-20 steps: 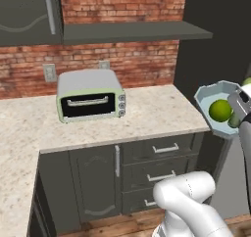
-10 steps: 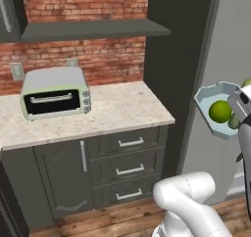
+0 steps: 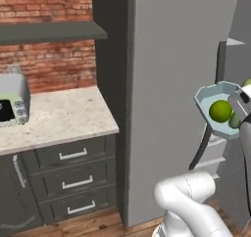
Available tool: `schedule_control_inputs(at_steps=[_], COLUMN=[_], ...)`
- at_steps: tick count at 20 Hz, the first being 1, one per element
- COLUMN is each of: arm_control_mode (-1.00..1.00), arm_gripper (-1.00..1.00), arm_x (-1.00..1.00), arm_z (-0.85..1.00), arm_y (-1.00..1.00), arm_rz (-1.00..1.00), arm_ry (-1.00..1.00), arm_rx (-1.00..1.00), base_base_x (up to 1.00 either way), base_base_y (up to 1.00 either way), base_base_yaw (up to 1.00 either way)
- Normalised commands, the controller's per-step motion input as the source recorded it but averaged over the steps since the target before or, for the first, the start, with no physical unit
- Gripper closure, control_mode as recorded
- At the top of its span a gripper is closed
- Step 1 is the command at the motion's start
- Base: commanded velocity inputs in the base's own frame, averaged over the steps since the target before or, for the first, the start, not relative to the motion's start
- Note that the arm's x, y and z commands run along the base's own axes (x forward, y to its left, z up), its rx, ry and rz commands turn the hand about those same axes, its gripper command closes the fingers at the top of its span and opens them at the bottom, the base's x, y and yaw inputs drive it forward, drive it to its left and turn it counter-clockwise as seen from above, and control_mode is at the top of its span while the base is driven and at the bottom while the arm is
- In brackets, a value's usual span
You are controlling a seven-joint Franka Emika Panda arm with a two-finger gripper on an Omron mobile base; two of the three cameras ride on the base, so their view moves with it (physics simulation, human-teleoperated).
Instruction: Take the lime and cucumber out of the freezer and place them in the tupperware container on the counter. Then put the tupperware containing the vegetables back in the freezer.
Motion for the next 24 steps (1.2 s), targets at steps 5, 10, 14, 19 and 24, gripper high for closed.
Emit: schedule_control_inputs(at_steps=[5, 10, 14, 19, 24], arm_control_mode=[1.0, 1.0, 1.0, 1.0, 1.0], arm_gripper=[1.0, 1.0, 1.0, 1.0, 1.0], arm_x=[0.0, 0.0, 0.0, 0.0, 0.0], arm_z=[0.0, 0.0, 0.0, 0.0, 0.0], arm_y=[0.0, 0.0, 0.0, 0.0, 0.0], arm_rz=[0.0, 0.0, 0.0, 0.0, 0.0], arm_ry=[0.0, 0.0, 0.0, 0.0, 0.0], arm_rx=[0.0, 0.0, 0.0, 0.0, 0.0], base_base_x=[0.19, 0.14, 0.15, 0.22, 0.27], base_base_y=[-0.68, -0.59, -0.51, -0.43, -0.34], base_base_yaw=[-0.1, -0.08, -0.07, -0.05, -0.04])
